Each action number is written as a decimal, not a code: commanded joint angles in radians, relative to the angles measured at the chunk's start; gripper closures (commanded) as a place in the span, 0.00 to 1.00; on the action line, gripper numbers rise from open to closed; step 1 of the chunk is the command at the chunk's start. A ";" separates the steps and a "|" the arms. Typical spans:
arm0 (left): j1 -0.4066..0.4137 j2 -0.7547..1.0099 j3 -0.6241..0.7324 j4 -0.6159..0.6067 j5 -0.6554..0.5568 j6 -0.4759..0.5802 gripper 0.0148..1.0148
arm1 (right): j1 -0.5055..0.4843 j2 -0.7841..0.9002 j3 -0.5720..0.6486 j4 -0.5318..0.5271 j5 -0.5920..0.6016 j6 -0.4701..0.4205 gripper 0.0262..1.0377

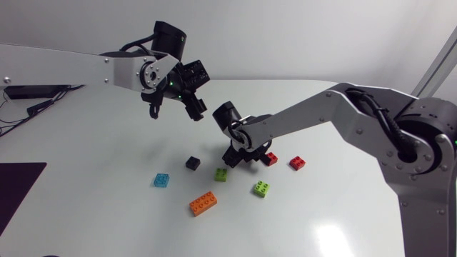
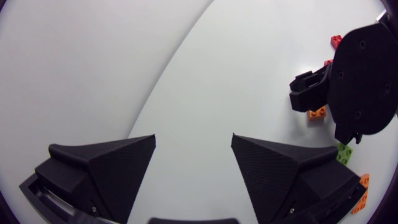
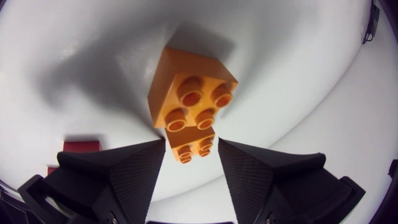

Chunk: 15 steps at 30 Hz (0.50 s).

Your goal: Separate the duplo bricks

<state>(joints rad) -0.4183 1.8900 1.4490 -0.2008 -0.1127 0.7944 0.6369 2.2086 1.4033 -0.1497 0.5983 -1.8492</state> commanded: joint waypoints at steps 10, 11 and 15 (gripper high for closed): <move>0.018 -0.048 -0.024 0.014 -0.005 0.006 0.15 | -0.014 -0.092 0.085 -0.145 -0.078 0.165 0.07; 0.018 -0.051 -0.024 0.012 -0.005 0.006 0.15 | -0.017 -0.110 0.083 -0.148 -0.078 0.188 0.06; 0.018 -0.058 -0.030 0.012 -0.001 0.003 0.15 | -0.022 -0.207 0.088 -0.205 -0.138 0.389 0.05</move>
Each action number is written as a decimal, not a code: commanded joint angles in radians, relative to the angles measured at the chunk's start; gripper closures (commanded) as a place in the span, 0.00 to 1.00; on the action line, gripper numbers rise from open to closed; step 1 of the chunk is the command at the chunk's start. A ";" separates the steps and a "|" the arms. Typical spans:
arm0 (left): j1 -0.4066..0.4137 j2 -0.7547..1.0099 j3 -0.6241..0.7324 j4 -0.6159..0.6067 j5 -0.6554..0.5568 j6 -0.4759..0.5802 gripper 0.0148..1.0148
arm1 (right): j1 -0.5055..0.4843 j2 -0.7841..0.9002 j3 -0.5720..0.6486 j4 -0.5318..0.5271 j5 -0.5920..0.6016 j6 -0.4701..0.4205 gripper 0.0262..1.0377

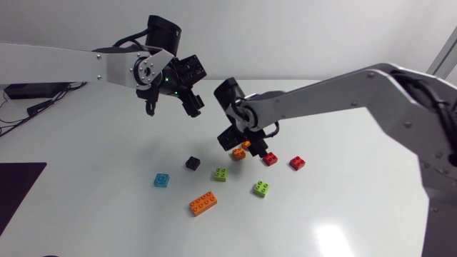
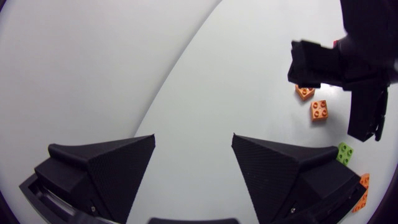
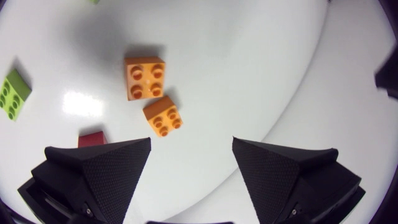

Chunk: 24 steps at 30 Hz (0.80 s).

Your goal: Separate the duplo bricks

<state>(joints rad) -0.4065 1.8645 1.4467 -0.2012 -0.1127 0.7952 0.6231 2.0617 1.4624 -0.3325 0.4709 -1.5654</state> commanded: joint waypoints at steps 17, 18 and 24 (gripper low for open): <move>-0.015 -0.044 -0.069 -0.096 0.104 0.006 0.12 | -0.194 0.069 0.358 -0.582 -0.400 1.110 0.11; -0.015 -0.048 -0.074 -0.118 0.127 0.013 0.12 | -0.203 0.075 0.358 -0.586 -0.411 1.122 0.11; -0.018 -0.054 -0.049 -0.262 0.223 0.018 0.12 | -0.247 0.101 0.337 -0.605 -0.494 1.200 0.11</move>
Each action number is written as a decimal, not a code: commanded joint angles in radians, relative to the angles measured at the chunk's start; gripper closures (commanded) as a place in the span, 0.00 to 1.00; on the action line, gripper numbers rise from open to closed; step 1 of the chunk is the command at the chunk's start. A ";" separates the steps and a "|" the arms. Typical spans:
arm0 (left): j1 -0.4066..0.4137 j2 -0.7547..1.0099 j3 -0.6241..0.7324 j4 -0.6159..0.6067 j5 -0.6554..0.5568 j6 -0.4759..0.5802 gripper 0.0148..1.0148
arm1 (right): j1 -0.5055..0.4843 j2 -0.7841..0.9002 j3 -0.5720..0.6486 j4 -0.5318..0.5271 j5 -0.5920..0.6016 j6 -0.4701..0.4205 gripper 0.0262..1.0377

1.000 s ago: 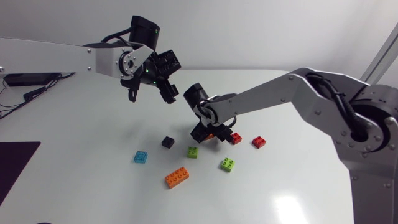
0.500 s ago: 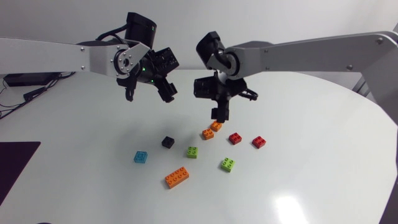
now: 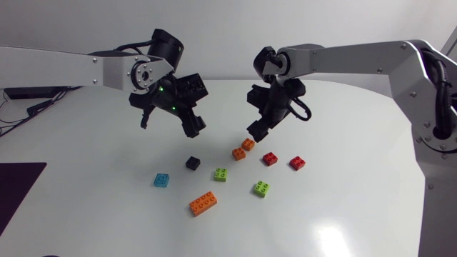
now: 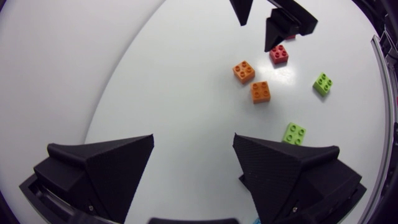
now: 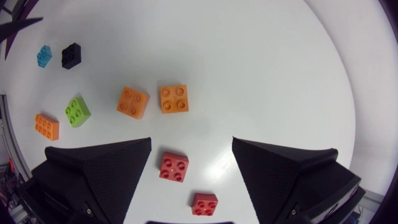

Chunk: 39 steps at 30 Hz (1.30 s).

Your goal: Separate the duplo bricks

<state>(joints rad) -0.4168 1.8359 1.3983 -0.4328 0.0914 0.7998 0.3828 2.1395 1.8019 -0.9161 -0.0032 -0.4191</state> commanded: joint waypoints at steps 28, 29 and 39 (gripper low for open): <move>-0.077 -0.010 -0.067 -0.181 0.246 0.058 0.13 | -0.035 0.043 -0.219 0.071 -0.046 0.172 0.29; -0.077 -0.010 -0.071 -0.181 0.248 0.061 0.13 | -0.033 0.043 -0.227 0.080 -0.046 0.174 0.32; -0.083 -0.009 -0.111 -0.179 0.258 0.102 0.13 | -0.039 0.020 -0.279 0.138 -0.037 0.167 0.70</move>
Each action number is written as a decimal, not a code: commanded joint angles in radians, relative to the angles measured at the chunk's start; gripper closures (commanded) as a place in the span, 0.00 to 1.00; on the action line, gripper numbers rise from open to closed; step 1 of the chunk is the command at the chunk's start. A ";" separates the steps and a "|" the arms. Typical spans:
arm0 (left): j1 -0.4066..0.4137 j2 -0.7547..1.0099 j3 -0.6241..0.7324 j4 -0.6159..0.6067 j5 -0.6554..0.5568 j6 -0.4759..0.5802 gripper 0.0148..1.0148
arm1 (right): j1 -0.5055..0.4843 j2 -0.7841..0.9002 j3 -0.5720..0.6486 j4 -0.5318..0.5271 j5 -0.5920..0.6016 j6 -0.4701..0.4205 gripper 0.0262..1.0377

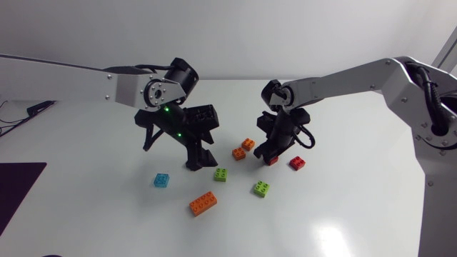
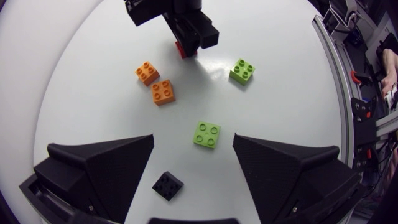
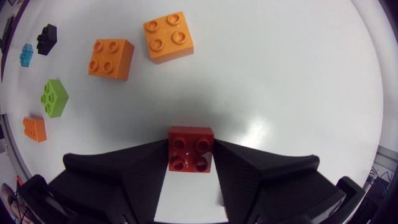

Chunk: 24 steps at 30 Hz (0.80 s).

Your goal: Separate the duplo bricks

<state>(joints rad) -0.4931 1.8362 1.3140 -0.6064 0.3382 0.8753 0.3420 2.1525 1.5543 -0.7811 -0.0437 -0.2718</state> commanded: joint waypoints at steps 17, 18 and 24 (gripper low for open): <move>-0.028 0.035 -0.035 -0.006 0.028 0.047 0.13 | -0.121 -0.077 -0.137 0.063 0.071 -0.061 0.70; -0.032 0.038 -0.036 -0.004 0.027 0.048 0.13 | -0.127 -0.082 -0.148 0.072 0.074 -0.063 0.70; -0.041 0.078 -0.047 0.002 0.036 0.083 0.13 | -0.124 -0.129 -0.198 0.111 0.074 -0.081 0.24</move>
<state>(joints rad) -0.5243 1.8736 1.2964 -0.6060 0.3637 0.9253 0.2100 2.0518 1.3937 -0.6765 0.0265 -0.3344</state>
